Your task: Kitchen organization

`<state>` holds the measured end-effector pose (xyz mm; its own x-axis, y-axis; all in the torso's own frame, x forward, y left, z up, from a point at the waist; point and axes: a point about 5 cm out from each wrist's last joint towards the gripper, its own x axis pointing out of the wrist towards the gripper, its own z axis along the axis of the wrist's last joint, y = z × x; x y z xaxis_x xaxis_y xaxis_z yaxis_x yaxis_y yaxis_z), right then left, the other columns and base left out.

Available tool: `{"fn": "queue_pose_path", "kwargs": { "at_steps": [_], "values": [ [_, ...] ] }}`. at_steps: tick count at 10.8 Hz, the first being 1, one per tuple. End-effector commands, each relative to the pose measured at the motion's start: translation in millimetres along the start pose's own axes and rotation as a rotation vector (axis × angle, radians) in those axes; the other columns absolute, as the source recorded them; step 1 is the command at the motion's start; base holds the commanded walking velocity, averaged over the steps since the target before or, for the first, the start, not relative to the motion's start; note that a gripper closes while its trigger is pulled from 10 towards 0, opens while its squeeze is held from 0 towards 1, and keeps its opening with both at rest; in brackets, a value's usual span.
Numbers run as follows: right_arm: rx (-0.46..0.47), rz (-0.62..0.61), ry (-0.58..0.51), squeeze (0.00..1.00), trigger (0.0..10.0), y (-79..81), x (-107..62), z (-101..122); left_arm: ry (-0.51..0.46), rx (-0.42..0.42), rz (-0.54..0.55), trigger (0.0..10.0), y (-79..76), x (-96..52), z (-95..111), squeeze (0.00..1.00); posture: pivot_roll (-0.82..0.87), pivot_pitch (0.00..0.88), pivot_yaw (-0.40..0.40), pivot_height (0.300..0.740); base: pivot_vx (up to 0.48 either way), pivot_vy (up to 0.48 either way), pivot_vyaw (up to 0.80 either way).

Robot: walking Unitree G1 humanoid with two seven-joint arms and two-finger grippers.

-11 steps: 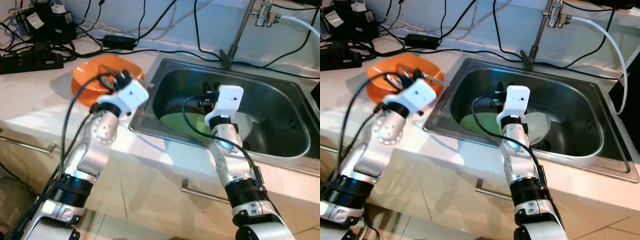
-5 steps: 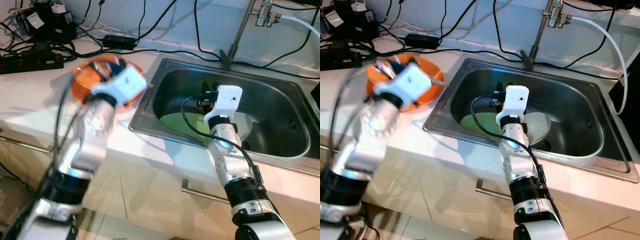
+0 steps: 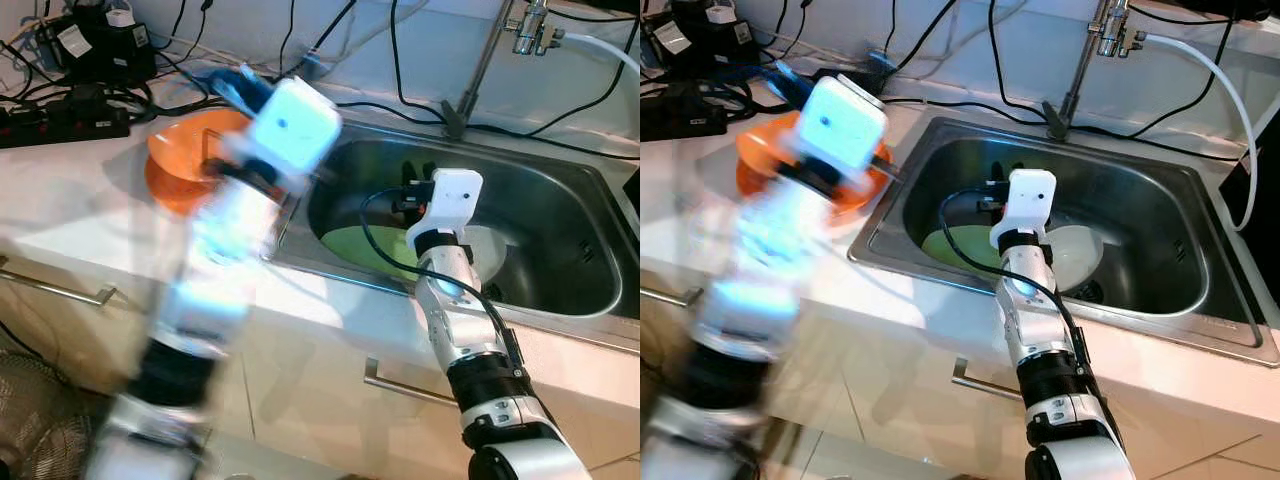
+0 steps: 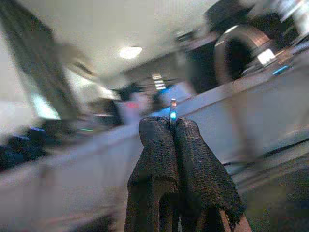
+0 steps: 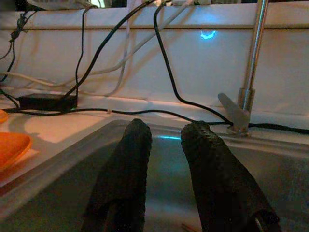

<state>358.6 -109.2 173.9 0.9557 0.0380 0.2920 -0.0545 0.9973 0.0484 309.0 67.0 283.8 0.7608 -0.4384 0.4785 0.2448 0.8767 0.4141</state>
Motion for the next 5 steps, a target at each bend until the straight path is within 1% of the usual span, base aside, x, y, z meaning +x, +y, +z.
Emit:
{"fn": "queue_pose_path", "kwargs": {
  "at_steps": [1, 2, 3, 4, 5],
  "values": [
    [0.002, 0.011, -0.021, 1.00, 10.0, -3.0, 1.6, 3, -0.015, -0.117, -0.021, 10.0, -1.3, -0.3, -1, 0.00, 0.26, 0.016, -0.067, 0.740, 0.000, 0.000, 0.00],
    [-0.019, 0.044, -0.022, 1.00, 10.0, -2.0, 1.2, 4, 0.000, -0.258, -0.044, 10.0, -8.3, -1.0, -6, 0.00, 0.26, 0.011, -0.064, 0.740, 0.000, 0.000, 0.00],
    [-0.051, 0.074, -0.024, 1.00, 10.0, -1.2, 0.6, 3, 0.023, -0.340, -0.058, 10.0, -12.8, -2.9, -13, 0.00, 0.26, 0.008, -0.060, 0.740, 0.000, 0.000, 0.00],
    [-0.116, 0.109, -0.049, 1.00, 10.0, -2.1, 0.0, 6, 0.039, -0.390, -0.063, 10.0, -14.8, -4.9, -19, 0.00, 0.25, 0.004, -0.056, 0.740, 0.000, 0.000, 0.00],
    [-0.150, 0.133, -0.065, 1.00, 10.0, -3.0, -0.4, 7, 0.044, -0.408, -0.072, 10.0, -15.3, -6.1, -21, 0.00, 0.25, 0.003, -0.054, 0.740, 0.000, 0.000, 0.00]
  ]
}}
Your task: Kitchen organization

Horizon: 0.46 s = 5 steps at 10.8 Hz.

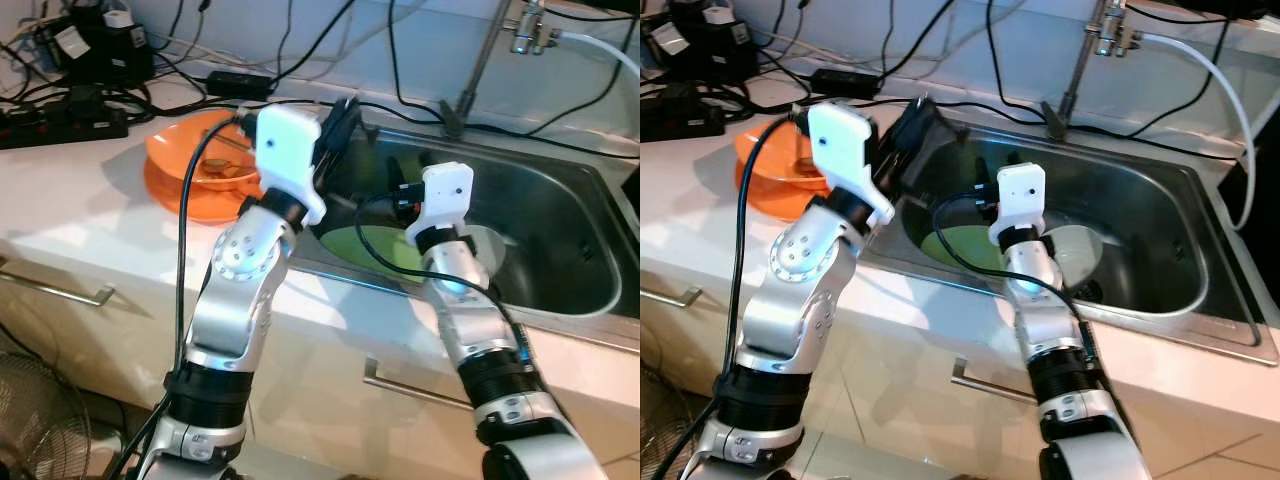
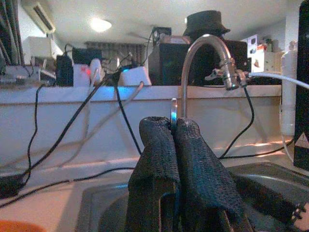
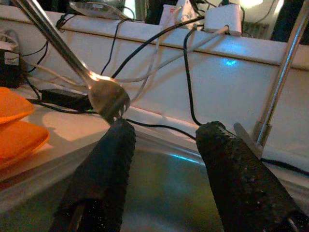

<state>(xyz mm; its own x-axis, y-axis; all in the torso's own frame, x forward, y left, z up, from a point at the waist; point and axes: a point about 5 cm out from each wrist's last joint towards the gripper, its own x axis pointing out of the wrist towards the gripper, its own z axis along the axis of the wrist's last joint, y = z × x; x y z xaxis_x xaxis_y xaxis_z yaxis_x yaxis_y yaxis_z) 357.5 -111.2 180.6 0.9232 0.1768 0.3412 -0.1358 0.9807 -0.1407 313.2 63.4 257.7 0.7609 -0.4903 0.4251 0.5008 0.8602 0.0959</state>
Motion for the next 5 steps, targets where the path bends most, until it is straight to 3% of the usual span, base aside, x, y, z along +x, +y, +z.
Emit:
{"fn": "queue_pose_path", "kwargs": {
  "at_steps": [1, 2, 5],
  "values": [
    [-0.041, 0.027, -0.017, 1.00, 10.0, -2.6, -2.3, 1, 0.009, -0.035, -0.029, 10.0, -2.8, -0.4, -2, 0.00, 0.25, 0.003, -0.054, 0.740, 0.000, 0.000, 0.00],
    [-0.121, 0.089, -0.034, 1.00, 10.0, 1.0, -3.7, 3, 0.012, -0.078, -0.039, 10.0, -2.7, -2.4, -5, 0.00, 0.25, 0.008, -0.052, 0.740, 0.000, 0.000, 0.00],
    [-0.151, 0.145, -0.062, 1.00, 10.0, 9.3, -6.6, 5, 0.001, -0.110, -0.050, 10.0, -3.9, -2.9, -6, 0.00, 0.25, 0.019, -0.048, 0.740, 0.000, 0.000, 0.00]
  ]
}}
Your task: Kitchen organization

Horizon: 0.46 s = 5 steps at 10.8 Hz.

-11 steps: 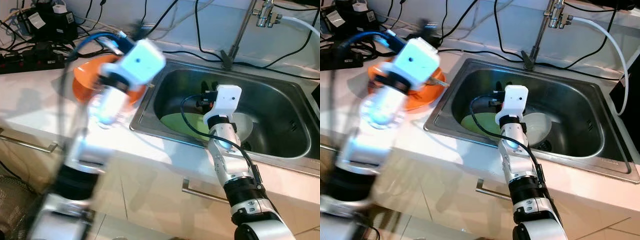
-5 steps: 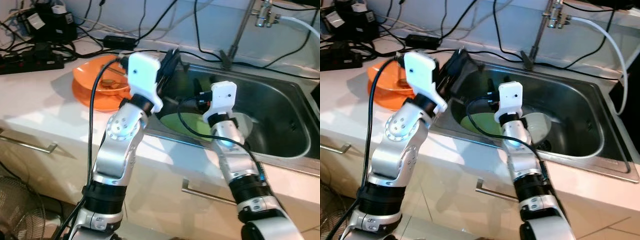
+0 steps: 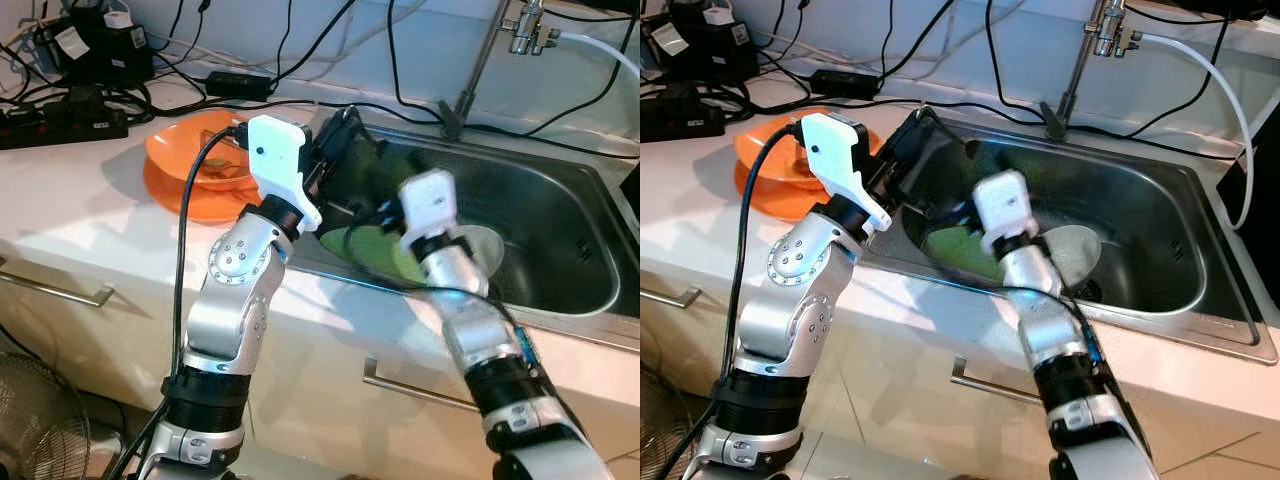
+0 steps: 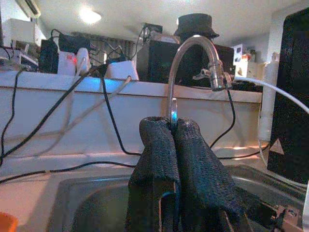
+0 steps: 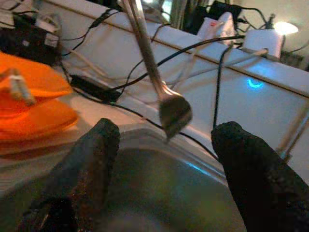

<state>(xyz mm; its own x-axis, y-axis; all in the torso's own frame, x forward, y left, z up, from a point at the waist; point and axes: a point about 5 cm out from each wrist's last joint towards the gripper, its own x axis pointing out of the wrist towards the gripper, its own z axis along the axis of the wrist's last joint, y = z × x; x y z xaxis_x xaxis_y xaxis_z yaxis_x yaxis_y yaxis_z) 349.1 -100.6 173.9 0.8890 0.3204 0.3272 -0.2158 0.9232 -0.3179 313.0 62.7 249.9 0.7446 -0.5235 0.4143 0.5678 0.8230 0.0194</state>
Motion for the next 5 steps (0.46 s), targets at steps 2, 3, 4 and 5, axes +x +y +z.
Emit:
{"fn": "queue_pose_path", "kwargs": {
  "at_steps": [2, 3, 4, 5],
  "values": [
    [-0.031, 0.032, -0.061, 0.59, 10.0, 2.4, 1.4, 12, -0.005, -0.027, -0.025, 10.0, -2.4, 0.7, -1, 0.00, 0.24, 0.027, -0.044, 0.740, 0.000, 0.000, 0.00],
    [-0.034, 0.048, -0.073, 0.00, 10.0, 6.3, 2.2, 14, 0.008, -0.036, -0.034, 10.0, -2.6, 0.4, -4, 0.00, 0.24, 0.028, -0.044, 0.740, 0.000, 0.000, 0.00],
    [-0.032, 0.048, -0.079, 0.00, 10.0, 8.1, 3.2, 16, 0.024, -0.051, -0.048, 10.0, -3.9, -0.4, -7, 0.00, 0.24, 0.029, -0.045, 0.740, 0.000, 0.000, 0.00],
    [-0.029, 0.048, -0.081, 0.00, 10.0, 9.0, 3.6, 17, 0.029, -0.059, -0.060, 10.0, -5.4, -1.0, -9, 0.00, 0.24, 0.029, -0.045, 0.740, 0.000, 0.000, 0.00]
  ]
}}
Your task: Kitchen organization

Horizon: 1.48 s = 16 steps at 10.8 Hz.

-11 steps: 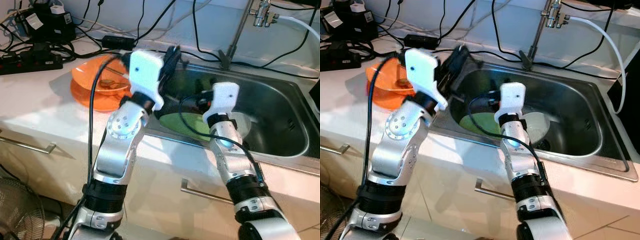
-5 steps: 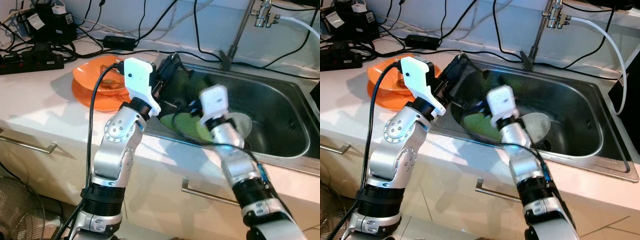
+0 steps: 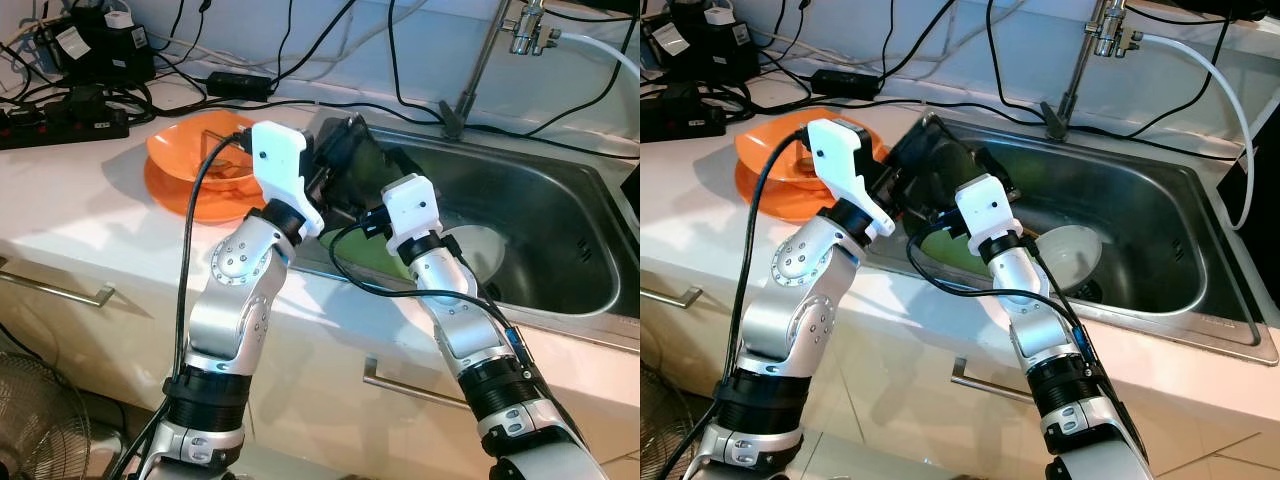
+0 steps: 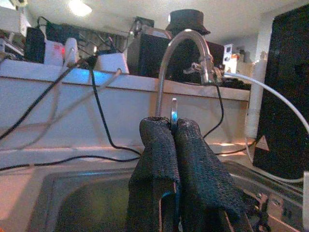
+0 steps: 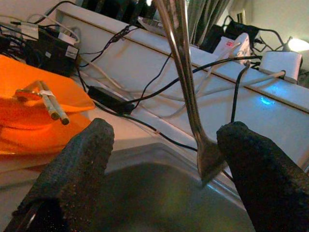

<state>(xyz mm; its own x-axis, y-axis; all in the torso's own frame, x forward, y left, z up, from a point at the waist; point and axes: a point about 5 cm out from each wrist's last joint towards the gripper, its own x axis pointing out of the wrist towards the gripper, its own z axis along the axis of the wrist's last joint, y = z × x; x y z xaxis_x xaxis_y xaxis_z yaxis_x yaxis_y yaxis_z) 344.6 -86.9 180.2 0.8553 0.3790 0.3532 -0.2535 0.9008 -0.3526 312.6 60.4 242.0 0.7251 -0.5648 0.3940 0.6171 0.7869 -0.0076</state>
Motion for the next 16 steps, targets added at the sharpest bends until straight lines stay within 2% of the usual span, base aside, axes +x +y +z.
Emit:
{"fn": "queue_pose_path", "kwargs": {
  "at_steps": [1, 5, 6, 7, 8, 16],
  "values": [
    [-0.008, 0.001, -0.035, 0.00, 10.0, -0.8, 1.6, 8, 0.018, -0.024, -0.037, 10.0, -5.9, 0.7, -4, 0.00, 0.24, 0.028, -0.044, 0.740, 0.000, 0.000, 0.00],
    [0.005, -0.027, -0.036, 0.00, 10.0, -1.7, 3.7, 9, 0.089, -0.014, -0.094, 10.0, -11.9, -3.2, -15, 0.00, 0.24, 0.029, -0.043, 0.740, 0.000, 0.000, 0.00],
    [0.011, -0.026, -0.036, 0.00, 8.9, -0.8, 3.6, 10, 0.098, -0.013, -0.104, 10.0, -13.2, -3.7, -16, 0.00, 0.24, 0.028, -0.043, 0.740, 0.000, 0.000, 0.00],
    [0.014, -0.026, -0.036, 0.00, 3.6, -0.7, 3.6, 10, 0.098, -0.013, -0.106, 10.0, -13.3, -3.7, -16, 0.00, 0.24, 0.028, -0.043, 0.740, 0.000, 0.000, 0.00],
    [0.005, -0.021, -0.030, 0.00, 0.0, 0.3, 4.0, 9, 0.102, -0.014, -0.113, 10.0, -14.2, -3.9, -17, 0.00, 0.24, 0.030, -0.045, 0.740, 0.000, 0.000, 0.00],
    [0.006, -0.040, -0.006, 0.00, 0.0, -1.6, 3.9, 4, 0.127, 0.014, -0.124, 10.0, -11.6, -9.7, -18, 0.00, 0.25, 0.025, -0.046, 0.740, 0.000, 0.000, 0.00]
  ]
}}
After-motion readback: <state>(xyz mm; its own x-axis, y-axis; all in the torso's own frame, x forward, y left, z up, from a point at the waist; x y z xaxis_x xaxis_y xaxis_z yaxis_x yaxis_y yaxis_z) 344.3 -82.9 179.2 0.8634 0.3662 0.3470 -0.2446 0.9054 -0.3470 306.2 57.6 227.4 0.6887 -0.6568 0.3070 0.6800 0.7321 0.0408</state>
